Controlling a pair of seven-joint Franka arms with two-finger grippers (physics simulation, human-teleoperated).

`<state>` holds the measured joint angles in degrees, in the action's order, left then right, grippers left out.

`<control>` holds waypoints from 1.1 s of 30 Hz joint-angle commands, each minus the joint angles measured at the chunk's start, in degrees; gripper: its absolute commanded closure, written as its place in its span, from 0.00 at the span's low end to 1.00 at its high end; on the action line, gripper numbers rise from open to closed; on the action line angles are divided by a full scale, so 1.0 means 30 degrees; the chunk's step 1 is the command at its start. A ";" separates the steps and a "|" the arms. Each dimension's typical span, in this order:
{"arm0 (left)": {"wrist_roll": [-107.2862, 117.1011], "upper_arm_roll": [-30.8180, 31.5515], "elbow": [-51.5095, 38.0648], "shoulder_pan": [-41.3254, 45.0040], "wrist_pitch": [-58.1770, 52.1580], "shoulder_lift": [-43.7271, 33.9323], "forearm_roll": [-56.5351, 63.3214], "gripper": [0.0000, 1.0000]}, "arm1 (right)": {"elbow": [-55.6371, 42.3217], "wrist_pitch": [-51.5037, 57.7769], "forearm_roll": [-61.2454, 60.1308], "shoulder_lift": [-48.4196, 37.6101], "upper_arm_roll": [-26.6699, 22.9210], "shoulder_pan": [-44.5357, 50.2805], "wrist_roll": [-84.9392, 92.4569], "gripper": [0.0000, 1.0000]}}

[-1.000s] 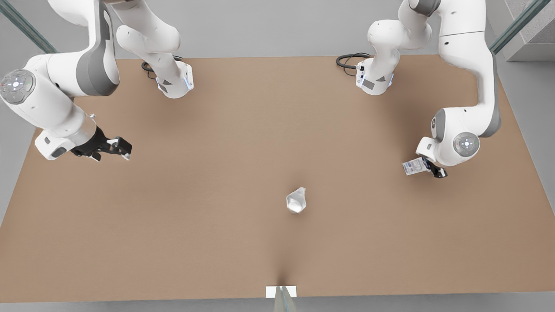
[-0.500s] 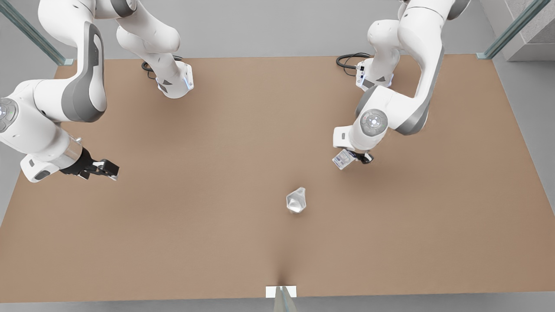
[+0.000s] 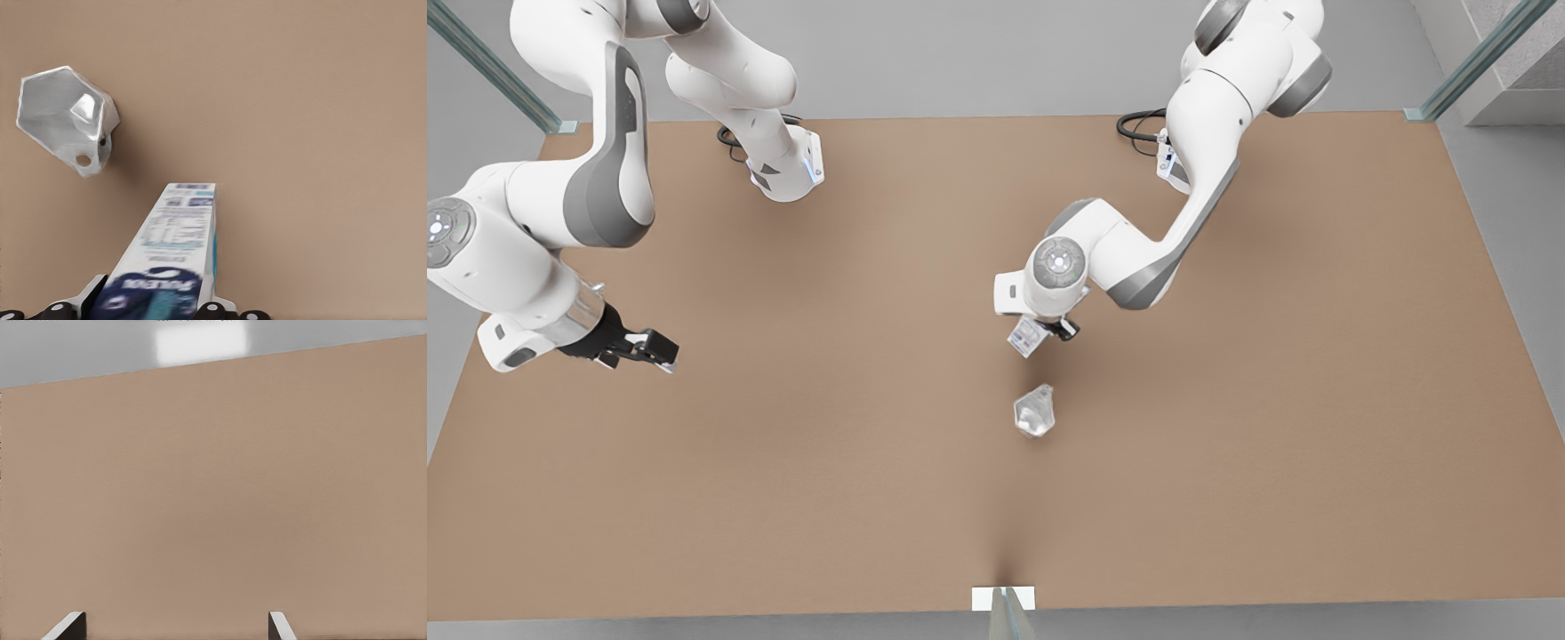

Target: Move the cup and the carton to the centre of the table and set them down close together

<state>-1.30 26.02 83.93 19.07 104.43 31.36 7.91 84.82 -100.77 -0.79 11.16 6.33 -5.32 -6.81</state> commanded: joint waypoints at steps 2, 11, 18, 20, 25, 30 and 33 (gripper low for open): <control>0.0024 -0.0001 0.0000 0.0000 -0.0007 0.0005 0.0088 0.00 | -0.0002 -0.0013 0.0088 0.0000 0.0000 -0.0013 0.0104 0.00; 0.0141 -0.0001 -0.0439 0.0000 -0.0212 0.0093 0.0059 0.00 | -0.0061 -0.0013 -0.0147 0.0000 0.0000 0.0016 -0.0130 0.00; 0.2276 -0.2515 -0.3955 -0.0176 -0.2732 -0.0112 -0.0176 0.00 | -0.0061 -0.0013 -0.0059 0.0058 0.0029 0.0104 -0.0160 0.00; 0.4155 -0.5418 -0.4686 -0.0205 -0.2702 -0.0318 -0.0234 0.00 | -0.0061 -0.0013 0.0000 0.0058 0.0029 0.0104 -0.0160 0.00; 0.4360 -0.9843 -0.5566 -0.0352 -0.3258 -0.1724 -0.2285 0.00 | -0.0061 -0.0160 0.0058 0.0058 0.0029 0.0133 -0.0131 0.00; 0.4155 -0.9083 -0.4864 -0.2518 -0.3757 -0.3949 -0.2022 0.00 | -0.0061 -0.0130 0.0117 0.0059 0.0029 0.0133 -0.0101 0.00; 0.4155 -0.9083 -0.3896 -0.2900 -0.3757 -0.4800 -0.2021 0.00 | -0.0061 -0.0160 0.0117 0.0088 0.0029 0.0133 -0.0131 0.00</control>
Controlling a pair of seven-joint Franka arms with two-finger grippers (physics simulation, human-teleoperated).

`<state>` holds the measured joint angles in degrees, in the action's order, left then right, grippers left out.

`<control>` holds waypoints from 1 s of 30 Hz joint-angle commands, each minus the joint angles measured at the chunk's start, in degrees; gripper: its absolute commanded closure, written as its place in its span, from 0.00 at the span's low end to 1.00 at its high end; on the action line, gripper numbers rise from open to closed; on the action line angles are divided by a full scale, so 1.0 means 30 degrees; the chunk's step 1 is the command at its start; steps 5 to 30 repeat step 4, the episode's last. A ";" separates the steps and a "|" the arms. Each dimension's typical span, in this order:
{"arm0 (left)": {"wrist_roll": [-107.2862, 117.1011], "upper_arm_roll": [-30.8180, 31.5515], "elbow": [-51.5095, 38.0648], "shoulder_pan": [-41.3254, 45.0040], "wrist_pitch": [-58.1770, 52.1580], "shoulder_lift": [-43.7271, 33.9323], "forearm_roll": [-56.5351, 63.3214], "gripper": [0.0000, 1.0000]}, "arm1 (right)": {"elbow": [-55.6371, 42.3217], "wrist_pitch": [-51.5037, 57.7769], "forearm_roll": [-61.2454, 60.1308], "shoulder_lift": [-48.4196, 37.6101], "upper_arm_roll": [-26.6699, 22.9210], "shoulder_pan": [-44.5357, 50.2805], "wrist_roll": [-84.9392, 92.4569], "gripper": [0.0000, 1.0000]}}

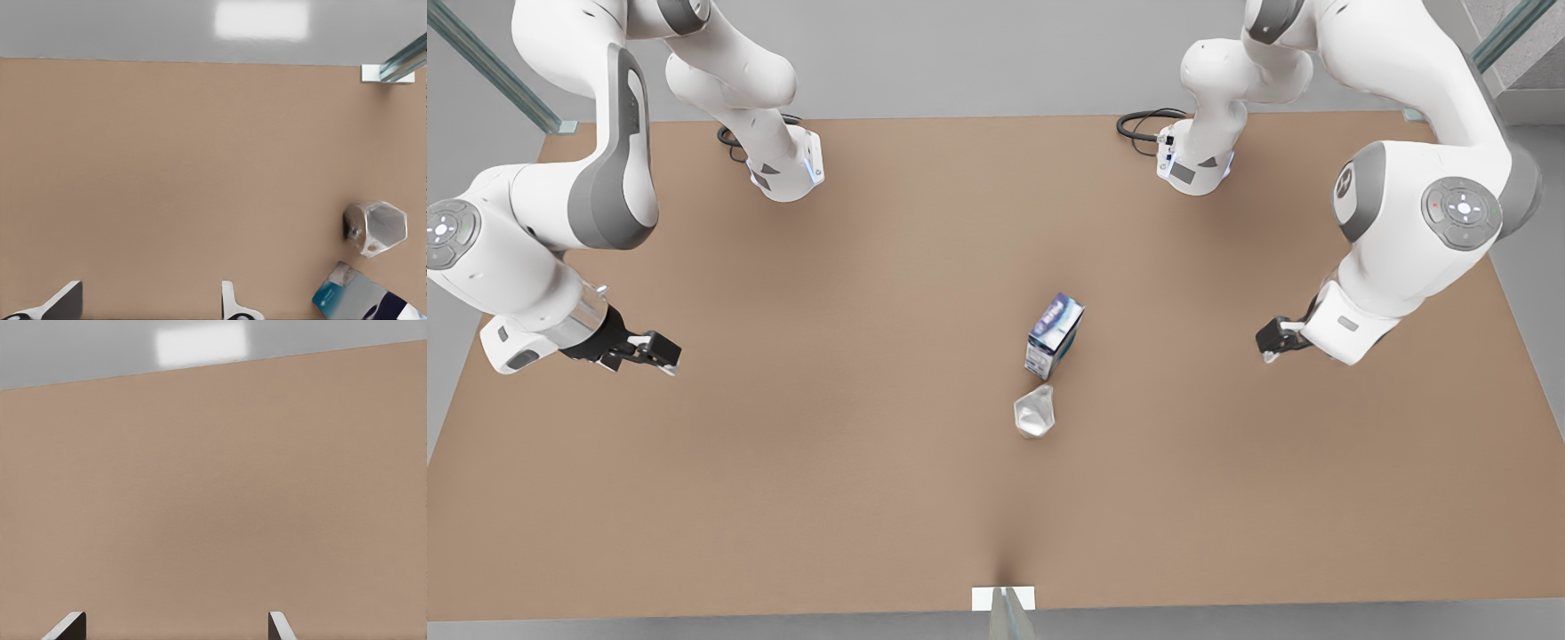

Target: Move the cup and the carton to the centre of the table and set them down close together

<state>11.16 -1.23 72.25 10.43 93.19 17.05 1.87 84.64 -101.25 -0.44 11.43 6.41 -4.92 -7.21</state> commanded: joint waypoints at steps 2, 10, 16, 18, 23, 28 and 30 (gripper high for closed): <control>0.0000 -0.0001 0.0000 0.0009 -0.0007 0.0000 0.0021 0.00 | 0.0000 0.0000 -0.0029 -0.0001 0.0001 0.0000 0.0000 0.00; -0.0029 -0.0001 0.0000 -0.0021 -0.0007 0.0030 -0.0008 0.00 | -0.0030 0.0000 -0.0029 -0.0001 0.0001 0.0000 0.0000 0.00; -0.0029 -0.0001 0.0000 -0.0021 -0.0007 0.0030 -0.0008 0.00 | -0.0030 0.0000 -0.0029 -0.0001 0.0001 0.0000 0.0000 0.00; -0.0029 -0.0001 0.0000 -0.0021 -0.0007 0.0030 -0.0008 0.00 | -0.0030 0.0000 -0.0029 -0.0001 0.0001 0.0000 0.0000 0.00; -0.0029 -0.0001 0.0000 -0.0021 -0.0007 0.0030 -0.0008 0.00 | -0.0030 0.0000 -0.0029 -0.0001 0.0001 0.0000 0.0000 0.00; -0.0029 -0.0001 0.0000 -0.0021 -0.0007 0.0030 -0.0008 0.00 | -0.0030 0.0000 -0.0029 -0.0001 0.0001 0.0000 0.0000 0.00; -0.0029 -0.0001 0.0000 -0.0021 -0.0007 0.0030 -0.0008 0.00 | -0.0030 0.0000 -0.0029 -0.0001 0.0001 0.0000 0.0000 0.00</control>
